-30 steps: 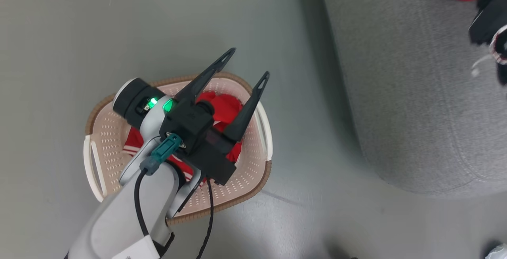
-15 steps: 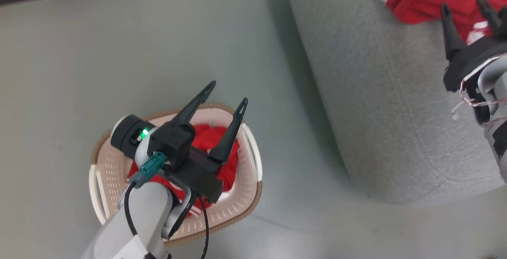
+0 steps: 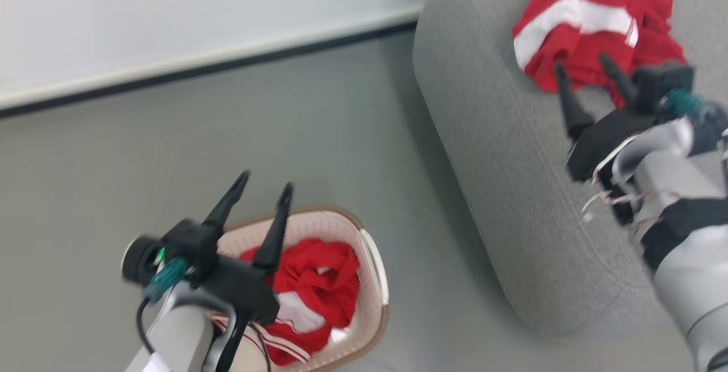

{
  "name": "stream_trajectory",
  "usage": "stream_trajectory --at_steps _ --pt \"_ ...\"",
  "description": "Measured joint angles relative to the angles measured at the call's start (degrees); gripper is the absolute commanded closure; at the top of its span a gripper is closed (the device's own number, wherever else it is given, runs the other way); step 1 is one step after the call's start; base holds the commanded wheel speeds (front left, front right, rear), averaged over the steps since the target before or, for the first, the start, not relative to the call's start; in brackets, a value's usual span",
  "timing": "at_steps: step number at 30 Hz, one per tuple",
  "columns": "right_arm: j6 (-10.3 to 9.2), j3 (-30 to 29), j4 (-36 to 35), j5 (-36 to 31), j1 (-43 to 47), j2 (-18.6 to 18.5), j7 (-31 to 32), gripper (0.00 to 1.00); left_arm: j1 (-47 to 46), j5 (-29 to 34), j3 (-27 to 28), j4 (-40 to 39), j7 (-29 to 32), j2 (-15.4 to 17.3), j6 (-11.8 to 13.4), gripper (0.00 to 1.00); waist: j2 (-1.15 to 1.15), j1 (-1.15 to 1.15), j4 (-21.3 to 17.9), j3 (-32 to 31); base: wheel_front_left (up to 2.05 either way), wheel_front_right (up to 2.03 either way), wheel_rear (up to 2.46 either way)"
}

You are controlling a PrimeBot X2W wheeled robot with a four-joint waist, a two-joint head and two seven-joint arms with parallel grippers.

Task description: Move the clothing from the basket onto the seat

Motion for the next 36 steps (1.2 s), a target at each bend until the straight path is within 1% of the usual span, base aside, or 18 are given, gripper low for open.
stream_trajectory --at_steps 5,11,14,16,17,20,28,31,36 --pt "0.07 -0.57 -2.55 1.45 5.24 1.54 -0.16 0.00 4.46 -1.86 2.56 1.00 -0.74 0.79 1.51 0.00 0.00 0.00 1.50 -4.10 0.00 0.00 0.00" --pt "0.04 -0.78 -6.13 1.49 12.77 3.10 -0.16 0.00 10.72 -2.92 5.84 1.27 -1.19 1.80 3.54 0.00 0.00 0.00 3.69 -8.98 0.00 0.00 0.00" --pt "-0.60 -0.98 -8.59 1.46 16.60 3.34 -0.16 0.00 14.58 -4.19 7.51 0.12 -1.44 2.01 4.78 0.00 0.00 0.00 4.83 -11.31 0.00 0.00 0.00" --pt "-1.37 -0.92 -10.71 1.33 19.01 3.38 -0.15 0.00 17.06 -4.74 9.05 -0.56 -1.44 2.83 5.41 0.00 0.00 0.00 5.58 -12.75 0.00 0.00 0.00" --pt "-1.62 -0.93 -11.78 1.19 20.19 3.43 -0.15 0.00 18.34 -4.74 9.67 -1.32 -1.47 3.18 6.17 0.00 0.00 0.00 5.94 -13.42 0.00 0.00 0.00" --pt "-2.66 -1.00 -15.25 0.85 23.84 3.71 -0.16 0.00 22.19 -4.74 10.96 -3.39 -1.48 3.16 7.04 0.00 0.00 0.00 6.92 -15.29 0.00 0.00 0.00" --pt "-5.94 -1.78 -25.52 -0.20 34.37 3.86 -0.23 0.00 29.69 -4.85 13.55 -8.50 -1.49 3.19 8.00 0.00 0.00 0.01 8.79 -18.87 0.00 0.00 0.00" --pt "-7.34 -1.79 -29.72 -1.35 37.70 3.90 -0.23 0.00 31.93 -4.41 14.62 -10.50 -1.49 3.10 8.47 0.00 0.01 0.00 9.02 -19.78 0.00 0.00 0.00" --pt "-9.76 -2.21 -36.73 -2.24 43.51 3.80 -0.23 0.00 35.27 -3.69 15.84 -14.22 -1.49 2.22 8.57 0.00 0.01 0.00 9.06 -20.84 0.00 0.00 0.00"
